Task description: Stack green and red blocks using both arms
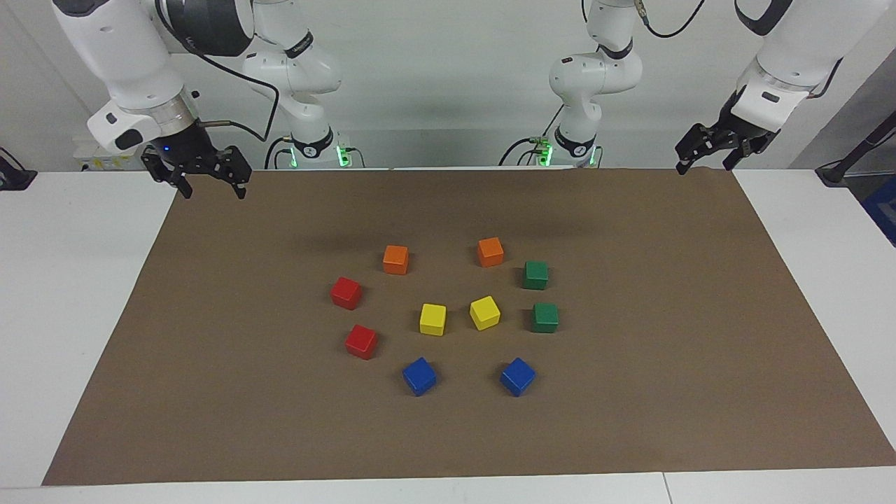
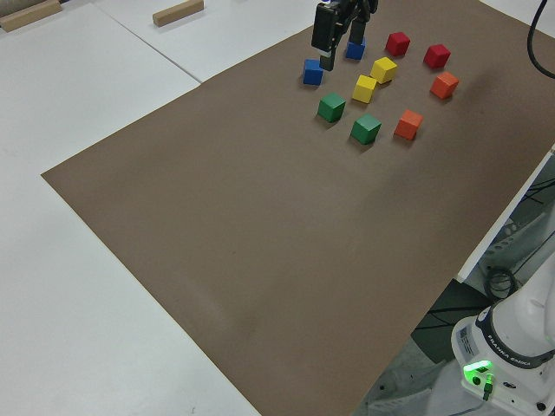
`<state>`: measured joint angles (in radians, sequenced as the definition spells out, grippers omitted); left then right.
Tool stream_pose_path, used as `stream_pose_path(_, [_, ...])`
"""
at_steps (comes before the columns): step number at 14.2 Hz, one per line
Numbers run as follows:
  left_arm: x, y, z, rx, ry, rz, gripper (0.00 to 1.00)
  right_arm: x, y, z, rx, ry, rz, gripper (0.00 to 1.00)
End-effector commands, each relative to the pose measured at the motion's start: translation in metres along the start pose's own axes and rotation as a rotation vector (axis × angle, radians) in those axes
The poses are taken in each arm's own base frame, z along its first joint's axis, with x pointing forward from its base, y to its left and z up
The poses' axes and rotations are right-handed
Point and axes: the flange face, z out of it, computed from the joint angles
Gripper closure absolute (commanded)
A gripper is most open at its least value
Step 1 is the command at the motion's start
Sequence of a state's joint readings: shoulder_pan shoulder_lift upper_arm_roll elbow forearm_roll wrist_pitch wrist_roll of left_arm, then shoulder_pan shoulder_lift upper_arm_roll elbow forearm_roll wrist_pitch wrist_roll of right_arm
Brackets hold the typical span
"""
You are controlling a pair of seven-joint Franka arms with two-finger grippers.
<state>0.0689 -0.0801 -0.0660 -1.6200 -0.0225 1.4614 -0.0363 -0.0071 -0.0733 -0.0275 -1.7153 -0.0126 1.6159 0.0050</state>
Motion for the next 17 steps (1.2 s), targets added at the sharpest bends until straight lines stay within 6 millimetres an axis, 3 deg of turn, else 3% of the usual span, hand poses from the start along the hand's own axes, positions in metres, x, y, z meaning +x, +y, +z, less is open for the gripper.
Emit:
stream_pose_path(1, [0.004, 0.001, -0.003, -0.001, 0.009, 0.015, 0.0, -0.007, -0.002, -0.002, 0.009, 0.015, 0.021, 0.0])
stream_pose_path(6, [0.002, 0.002, -0.003, -0.001, 0.017, 0.01, 0.0, -0.007, -0.003, -0.001, 0.008, 0.011, 0.018, 0.0])
stream_pose_path(8, [0.006, -0.003, -0.005, -0.011, 0.052, 0.002, 0.0, -0.014, -0.012, 0.005, 0.014, -0.005, 0.015, 0.0])
stream_pose_path(11, [0.006, 0.005, -0.002, -0.01, 0.053, 0.007, 0.0, -0.008, -0.069, 0.012, 0.016, 0.039, 0.016, 0.0])
stream_pose_path(14, [0.009, 0.012, 0.002, -0.017, 0.09, -0.082, 0.0, 0.009, -0.095, 0.049, 0.016, 0.032, -0.001, 0.0])
stream_pose_path(17, [0.005, 0.065, 0.025, -0.048, 0.165, -0.076, 0.0, 0.033, -0.131, 0.097, 0.017, 0.027, 0.059, 0.0])
